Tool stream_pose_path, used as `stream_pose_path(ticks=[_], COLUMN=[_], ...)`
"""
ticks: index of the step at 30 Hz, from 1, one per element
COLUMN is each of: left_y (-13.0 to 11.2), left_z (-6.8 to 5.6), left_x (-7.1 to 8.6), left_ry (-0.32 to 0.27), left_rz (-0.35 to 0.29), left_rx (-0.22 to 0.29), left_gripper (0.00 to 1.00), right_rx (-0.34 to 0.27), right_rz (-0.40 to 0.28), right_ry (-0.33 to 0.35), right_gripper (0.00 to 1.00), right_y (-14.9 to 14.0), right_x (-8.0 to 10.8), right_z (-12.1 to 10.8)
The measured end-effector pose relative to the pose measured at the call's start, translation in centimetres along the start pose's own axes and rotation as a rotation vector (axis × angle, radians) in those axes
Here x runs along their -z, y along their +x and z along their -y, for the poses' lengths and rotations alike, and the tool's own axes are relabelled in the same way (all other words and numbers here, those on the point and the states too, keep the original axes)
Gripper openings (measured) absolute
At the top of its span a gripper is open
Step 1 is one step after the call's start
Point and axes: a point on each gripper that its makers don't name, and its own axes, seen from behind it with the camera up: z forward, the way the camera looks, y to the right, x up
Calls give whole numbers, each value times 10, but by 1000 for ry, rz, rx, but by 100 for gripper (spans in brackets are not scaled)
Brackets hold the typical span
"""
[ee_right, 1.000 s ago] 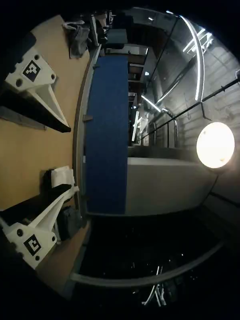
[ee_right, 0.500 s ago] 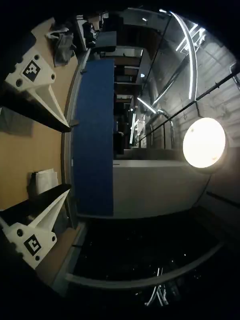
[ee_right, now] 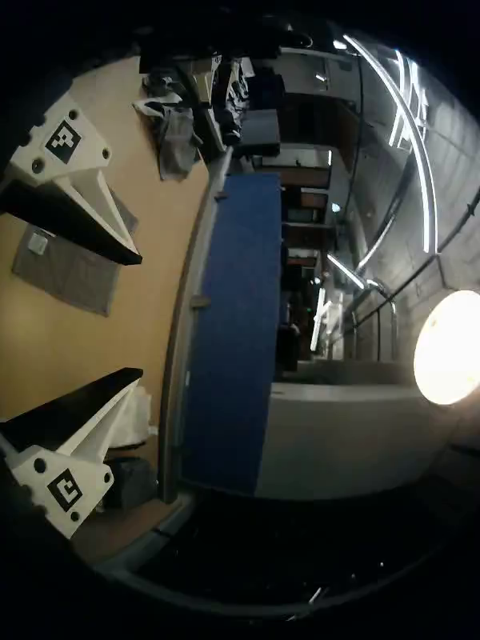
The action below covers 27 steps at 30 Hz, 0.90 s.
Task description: Fold towel
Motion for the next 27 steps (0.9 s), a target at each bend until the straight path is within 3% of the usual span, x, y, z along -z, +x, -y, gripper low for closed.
stream_pose_path(ticks=[8, 17, 27], left_y=[-32, -53, -99], left_z=[-38, -45, -54], left_x=[-2, -10, -25], left_ry=[-177, -198, -224], left_rz=[158, 201, 259], left_rx=[-42, -50, -85], left_gripper=[95, 95, 95], right_rx=[84, 76, 111], right_rz=[182, 217, 283], right_ry=[150, 171, 179], right_gripper=[100, 100, 100], right_y=[-28, -44, -93], right_x=[0, -6, -18], right_z=[34, 43, 49])
